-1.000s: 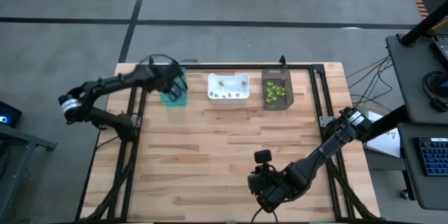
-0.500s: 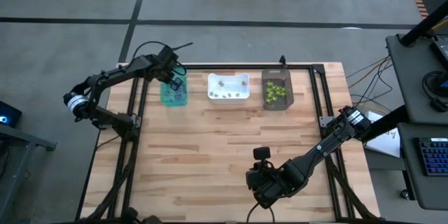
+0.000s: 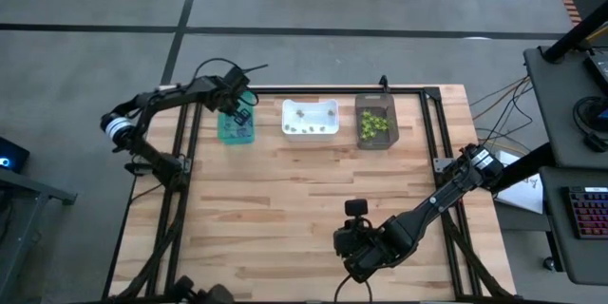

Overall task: Sort Halloween decoration
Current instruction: Put the purple witch hat toy into the light blue bin, then put the white skull toy into the white bin

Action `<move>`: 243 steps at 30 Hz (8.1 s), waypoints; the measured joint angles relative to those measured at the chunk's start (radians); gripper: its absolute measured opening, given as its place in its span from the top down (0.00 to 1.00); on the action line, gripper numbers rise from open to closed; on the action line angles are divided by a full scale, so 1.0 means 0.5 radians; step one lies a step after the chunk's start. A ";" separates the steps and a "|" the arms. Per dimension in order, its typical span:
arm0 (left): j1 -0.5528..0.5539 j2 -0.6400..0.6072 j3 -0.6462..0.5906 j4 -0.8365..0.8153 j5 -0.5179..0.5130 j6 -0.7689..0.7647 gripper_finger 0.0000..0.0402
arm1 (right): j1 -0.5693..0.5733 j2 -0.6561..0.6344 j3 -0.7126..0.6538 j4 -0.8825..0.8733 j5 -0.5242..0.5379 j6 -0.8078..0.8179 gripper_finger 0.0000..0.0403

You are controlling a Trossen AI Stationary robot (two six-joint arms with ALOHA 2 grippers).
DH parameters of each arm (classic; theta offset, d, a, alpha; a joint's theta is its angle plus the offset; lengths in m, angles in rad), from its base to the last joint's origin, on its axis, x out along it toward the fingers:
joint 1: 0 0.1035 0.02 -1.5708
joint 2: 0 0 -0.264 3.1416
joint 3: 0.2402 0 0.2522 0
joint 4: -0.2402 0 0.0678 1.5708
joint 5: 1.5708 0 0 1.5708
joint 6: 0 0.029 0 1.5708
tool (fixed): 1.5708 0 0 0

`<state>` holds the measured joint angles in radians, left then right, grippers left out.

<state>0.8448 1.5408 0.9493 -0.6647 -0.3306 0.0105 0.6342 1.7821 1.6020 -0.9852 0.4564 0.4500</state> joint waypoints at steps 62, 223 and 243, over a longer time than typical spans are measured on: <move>-2.535 -0.127 0.070 0.697 -0.339 -0.744 0.80 | -0.047 0.000 -0.138 -0.369 -0.573 1.191 0.84; -2.874 -0.203 0.139 0.405 -0.996 -0.686 0.81 | -1.571 -0.479 -0.922 1.835 -0.439 -0.594 0.96; -2.874 -0.203 0.139 0.385 -0.996 -0.734 0.81 | -1.955 -0.109 -0.923 2.049 -0.442 -0.648 0.96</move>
<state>-0.5922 1.4391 1.0187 -0.4721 -0.8287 -0.3564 -0.3435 1.7275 1.1404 0.0391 0.2356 0.1261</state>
